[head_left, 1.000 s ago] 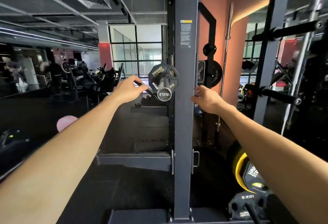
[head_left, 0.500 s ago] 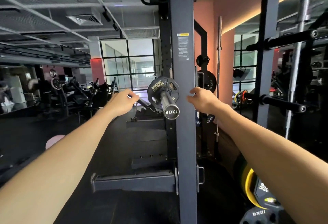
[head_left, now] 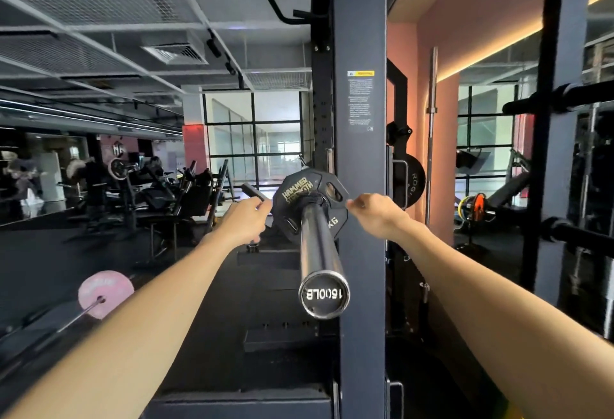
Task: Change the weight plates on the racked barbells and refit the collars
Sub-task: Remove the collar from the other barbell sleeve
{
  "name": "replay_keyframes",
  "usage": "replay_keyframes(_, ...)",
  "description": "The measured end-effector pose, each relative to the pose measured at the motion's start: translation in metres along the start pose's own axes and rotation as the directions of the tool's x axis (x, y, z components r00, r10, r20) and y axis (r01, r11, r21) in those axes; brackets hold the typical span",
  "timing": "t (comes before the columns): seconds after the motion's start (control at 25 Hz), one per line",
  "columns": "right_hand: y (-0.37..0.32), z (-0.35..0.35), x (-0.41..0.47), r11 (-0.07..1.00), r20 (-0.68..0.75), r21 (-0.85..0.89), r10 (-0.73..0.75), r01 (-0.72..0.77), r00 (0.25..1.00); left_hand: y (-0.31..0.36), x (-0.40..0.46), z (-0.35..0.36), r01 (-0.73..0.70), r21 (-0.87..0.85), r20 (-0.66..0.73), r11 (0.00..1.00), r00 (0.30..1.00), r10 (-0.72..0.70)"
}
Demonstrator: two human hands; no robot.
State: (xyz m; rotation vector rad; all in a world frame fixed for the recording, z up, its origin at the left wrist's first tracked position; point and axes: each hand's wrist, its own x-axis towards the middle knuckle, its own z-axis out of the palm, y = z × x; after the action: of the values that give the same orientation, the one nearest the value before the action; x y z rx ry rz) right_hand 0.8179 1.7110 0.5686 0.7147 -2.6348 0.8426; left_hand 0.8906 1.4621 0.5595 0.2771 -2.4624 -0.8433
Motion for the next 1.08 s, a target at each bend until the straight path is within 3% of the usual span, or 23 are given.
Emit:
replay_keyframes(0.4,0.016,0.042,0.081,1.000,0.089,0.010,0.002,-0.003,0.996,0.008,0.063,0.066,0.149,-0.179,0.187,0.973,0.976,-0.115)
replay_keyframes(0.68,0.015,0.058,0.088,0.995,0.094,0.097,-0.018,0.009,0.995,0.010,0.071,0.076,0.241,-0.434,0.216,0.868,0.963,-0.160)
replay_keyframes(0.92,0.016,0.057,0.089,0.997,0.127,0.058,0.040,-0.048,0.991,0.008,0.078,0.067,0.208,-0.450,0.230,0.868,0.967,-0.113)
replay_keyframes(1.08,0.006,0.050,0.093,0.995,0.066,0.046,0.088,-0.091,0.994,0.018,0.083,0.060,0.209,-0.421,0.216,0.883,0.968,-0.126)
